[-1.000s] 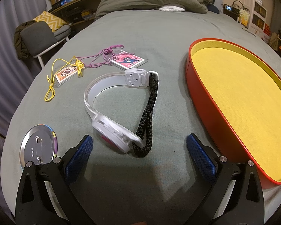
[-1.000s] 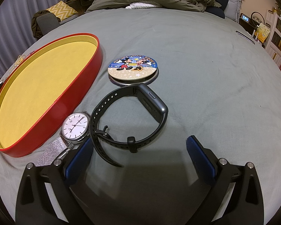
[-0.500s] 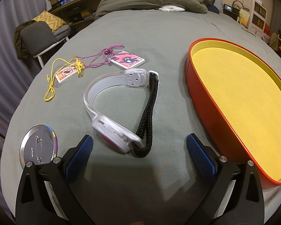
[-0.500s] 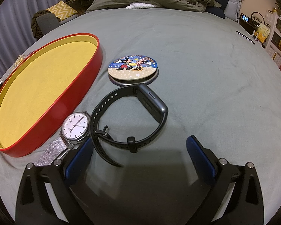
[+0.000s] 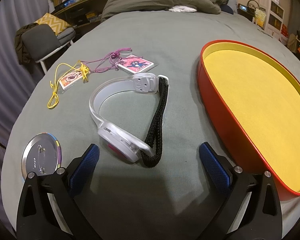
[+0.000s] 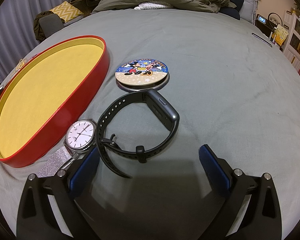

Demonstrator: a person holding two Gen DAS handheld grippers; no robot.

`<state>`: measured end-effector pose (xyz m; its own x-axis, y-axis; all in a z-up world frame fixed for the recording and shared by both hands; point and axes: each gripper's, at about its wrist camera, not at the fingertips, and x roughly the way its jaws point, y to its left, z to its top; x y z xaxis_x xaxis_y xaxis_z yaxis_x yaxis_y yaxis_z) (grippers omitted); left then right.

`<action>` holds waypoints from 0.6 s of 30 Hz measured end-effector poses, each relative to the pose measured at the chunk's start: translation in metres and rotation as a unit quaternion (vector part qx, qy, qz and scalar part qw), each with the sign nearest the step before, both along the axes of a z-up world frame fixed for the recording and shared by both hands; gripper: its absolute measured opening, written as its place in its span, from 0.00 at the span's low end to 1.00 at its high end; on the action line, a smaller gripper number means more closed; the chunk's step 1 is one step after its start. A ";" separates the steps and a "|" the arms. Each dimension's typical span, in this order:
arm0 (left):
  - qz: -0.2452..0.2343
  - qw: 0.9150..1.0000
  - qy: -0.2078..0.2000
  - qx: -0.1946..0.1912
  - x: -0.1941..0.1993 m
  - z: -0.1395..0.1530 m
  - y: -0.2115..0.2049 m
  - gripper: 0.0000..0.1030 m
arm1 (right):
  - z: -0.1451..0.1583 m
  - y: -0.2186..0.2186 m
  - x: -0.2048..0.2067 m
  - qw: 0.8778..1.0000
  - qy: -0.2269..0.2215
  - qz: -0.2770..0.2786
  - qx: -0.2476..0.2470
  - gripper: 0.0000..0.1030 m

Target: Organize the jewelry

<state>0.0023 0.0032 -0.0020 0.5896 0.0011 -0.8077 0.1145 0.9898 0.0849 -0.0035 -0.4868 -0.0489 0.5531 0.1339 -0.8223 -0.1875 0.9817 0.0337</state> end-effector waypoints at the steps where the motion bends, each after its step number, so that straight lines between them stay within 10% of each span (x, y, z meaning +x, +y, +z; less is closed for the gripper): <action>1: 0.000 1.000 0.000 0.000 -0.003 0.001 -0.002 0.95 | 0.000 0.000 0.000 1.000 0.000 0.000 0.000 0.93; 18: -0.001 1.000 0.008 0.009 0.000 0.003 -0.006 0.95 | 0.006 0.004 0.007 0.999 0.037 -0.015 -0.010 0.93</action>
<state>0.0027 -0.0029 0.0013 0.5771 0.0155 -0.8165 0.1171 0.9879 0.1016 0.0036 -0.4828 -0.0433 0.4945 0.1008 -0.8633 -0.1562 0.9874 0.0258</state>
